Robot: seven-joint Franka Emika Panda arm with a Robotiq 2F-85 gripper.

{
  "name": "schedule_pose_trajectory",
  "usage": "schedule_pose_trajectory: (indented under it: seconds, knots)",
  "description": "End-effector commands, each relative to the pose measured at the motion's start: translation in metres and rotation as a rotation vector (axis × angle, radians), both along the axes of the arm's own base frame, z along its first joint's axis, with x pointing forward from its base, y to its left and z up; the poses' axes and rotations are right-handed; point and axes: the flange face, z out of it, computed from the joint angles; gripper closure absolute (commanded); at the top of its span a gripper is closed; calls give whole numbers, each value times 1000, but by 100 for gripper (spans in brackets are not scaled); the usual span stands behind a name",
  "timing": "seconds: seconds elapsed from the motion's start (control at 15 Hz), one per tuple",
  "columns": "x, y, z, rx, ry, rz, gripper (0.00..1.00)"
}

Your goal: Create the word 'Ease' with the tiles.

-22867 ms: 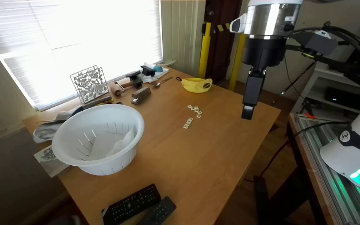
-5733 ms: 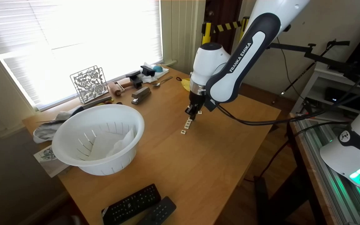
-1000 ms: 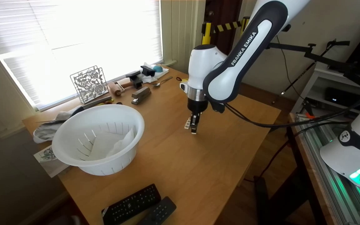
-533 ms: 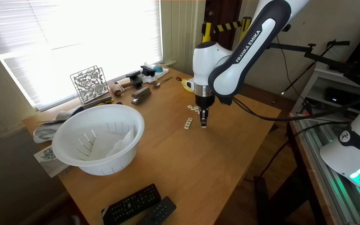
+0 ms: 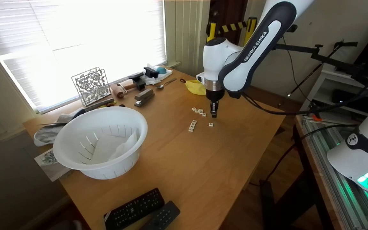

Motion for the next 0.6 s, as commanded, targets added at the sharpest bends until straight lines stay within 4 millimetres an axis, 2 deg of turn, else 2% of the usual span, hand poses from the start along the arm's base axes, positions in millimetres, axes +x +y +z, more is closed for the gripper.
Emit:
schedule_pose_trajectory:
  seconds: [0.0, 0.27, 0.53]
  knots:
    - [-1, -12, 7, -46, -14, -26, 100]
    - [3, -5, 19, -25, -43, -36, 100]
    - [14, 11, 28, -4, -97, -28, 100]
